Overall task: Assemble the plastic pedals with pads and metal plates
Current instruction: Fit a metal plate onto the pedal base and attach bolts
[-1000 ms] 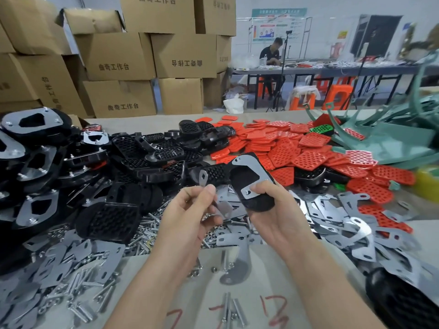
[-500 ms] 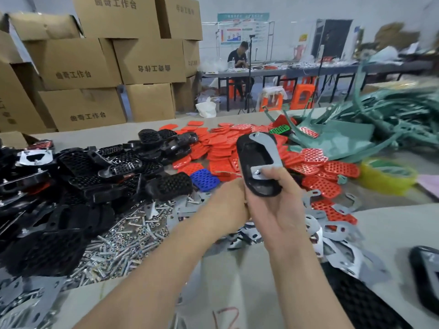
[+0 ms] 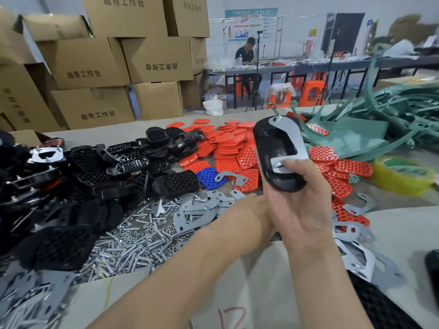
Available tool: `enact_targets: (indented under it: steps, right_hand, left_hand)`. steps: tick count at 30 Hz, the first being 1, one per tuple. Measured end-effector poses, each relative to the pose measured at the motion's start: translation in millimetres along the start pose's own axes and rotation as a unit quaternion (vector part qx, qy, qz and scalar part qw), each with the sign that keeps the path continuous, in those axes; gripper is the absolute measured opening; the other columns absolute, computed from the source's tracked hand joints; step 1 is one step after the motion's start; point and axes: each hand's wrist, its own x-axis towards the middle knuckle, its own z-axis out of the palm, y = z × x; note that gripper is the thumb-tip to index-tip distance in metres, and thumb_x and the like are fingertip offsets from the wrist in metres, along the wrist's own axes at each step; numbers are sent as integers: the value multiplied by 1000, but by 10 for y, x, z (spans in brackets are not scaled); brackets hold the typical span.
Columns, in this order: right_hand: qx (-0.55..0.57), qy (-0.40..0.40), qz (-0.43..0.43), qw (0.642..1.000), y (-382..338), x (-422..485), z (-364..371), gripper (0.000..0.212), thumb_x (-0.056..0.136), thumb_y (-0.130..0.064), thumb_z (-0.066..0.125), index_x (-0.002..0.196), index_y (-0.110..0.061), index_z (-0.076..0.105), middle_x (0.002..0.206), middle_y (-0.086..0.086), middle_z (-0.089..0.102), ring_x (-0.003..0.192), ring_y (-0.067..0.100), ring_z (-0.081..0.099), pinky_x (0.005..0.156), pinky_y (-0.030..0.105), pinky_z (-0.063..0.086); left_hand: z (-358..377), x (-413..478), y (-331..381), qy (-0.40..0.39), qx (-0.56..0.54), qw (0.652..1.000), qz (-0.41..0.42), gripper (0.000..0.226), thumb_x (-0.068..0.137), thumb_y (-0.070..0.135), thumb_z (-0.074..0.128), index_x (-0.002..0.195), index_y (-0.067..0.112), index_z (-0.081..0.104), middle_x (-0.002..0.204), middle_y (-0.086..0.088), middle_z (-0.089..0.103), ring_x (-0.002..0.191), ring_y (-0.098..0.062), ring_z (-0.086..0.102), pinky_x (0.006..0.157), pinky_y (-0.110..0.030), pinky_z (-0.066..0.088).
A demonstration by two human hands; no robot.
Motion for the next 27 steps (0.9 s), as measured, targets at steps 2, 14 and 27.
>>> enact_targets:
  steps: [2, 14, 27]
  right_hand:
    - [-9, -24, -2, 1000, -34, -8, -18, 41, 80, 6, 51, 110, -2, 78, 126, 15, 70, 124, 27, 65, 103, 34, 54]
    - [-88, 43, 82, 992, 401, 0, -131, 35, 78, 10, 49, 110, 4, 60, 121, 13, 69, 120, 28, 65, 109, 35, 48]
    - [-160, 37, 191, 968, 742, -60, -221, 55, 69, 8, 61, 123, 3, 58, 122, 24, 57, 112, 32, 60, 95, 37, 59]
  left_hand:
    - [-7, -79, -42, 76, -52, 996, -13, 21, 94, 3, 51, 111, 3, 63, 117, -15, 64, 107, -36, 60, 76, -36, 41]
    - [78, -1219, -556, 325, -688, 590, -272, 18, 95, 14, 64, 83, 14, 78, 72, 5, 70, 64, -8, 65, 63, -19, 56]
    - [111, -1346, -621, 376, -636, 623, -258, 26, 95, 11, 65, 105, 34, 72, 83, -7, 73, 63, -12, 66, 69, -25, 59]
